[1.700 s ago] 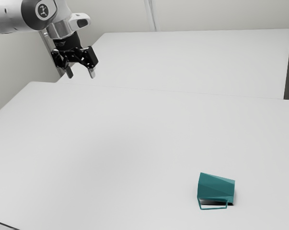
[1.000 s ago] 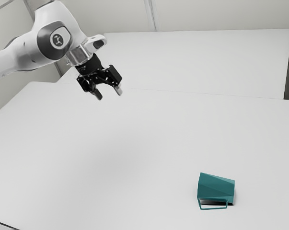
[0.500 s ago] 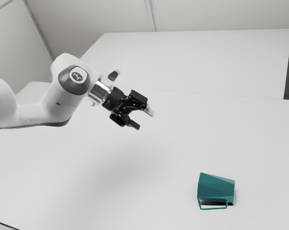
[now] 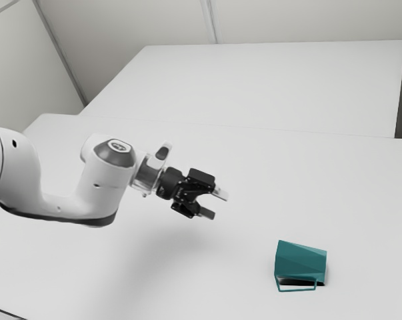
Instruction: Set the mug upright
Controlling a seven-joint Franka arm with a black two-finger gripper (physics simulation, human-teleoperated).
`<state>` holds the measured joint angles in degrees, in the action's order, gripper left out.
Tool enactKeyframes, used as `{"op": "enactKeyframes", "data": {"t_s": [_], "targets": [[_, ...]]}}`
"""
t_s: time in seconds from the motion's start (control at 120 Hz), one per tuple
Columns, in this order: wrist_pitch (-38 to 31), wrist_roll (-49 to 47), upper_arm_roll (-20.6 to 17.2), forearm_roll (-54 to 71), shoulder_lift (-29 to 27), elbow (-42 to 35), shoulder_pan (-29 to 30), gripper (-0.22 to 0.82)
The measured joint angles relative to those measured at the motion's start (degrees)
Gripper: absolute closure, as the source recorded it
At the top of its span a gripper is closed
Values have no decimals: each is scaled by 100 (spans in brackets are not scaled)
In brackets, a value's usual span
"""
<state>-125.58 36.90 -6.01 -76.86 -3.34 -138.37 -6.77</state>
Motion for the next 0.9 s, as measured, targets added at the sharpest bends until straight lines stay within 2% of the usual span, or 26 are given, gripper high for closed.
{"op": "enactKeyframes", "data": {"t_s": [0.242, 0.608, 0.9], "targets": [[-25, 733, -165, -217, 28, -197, -84, 2], [-185, 1415, -679, -602, 94, -294, -96, 2], [-302, 1983, -896, -1420, 316, -274, -191, 2]]}}
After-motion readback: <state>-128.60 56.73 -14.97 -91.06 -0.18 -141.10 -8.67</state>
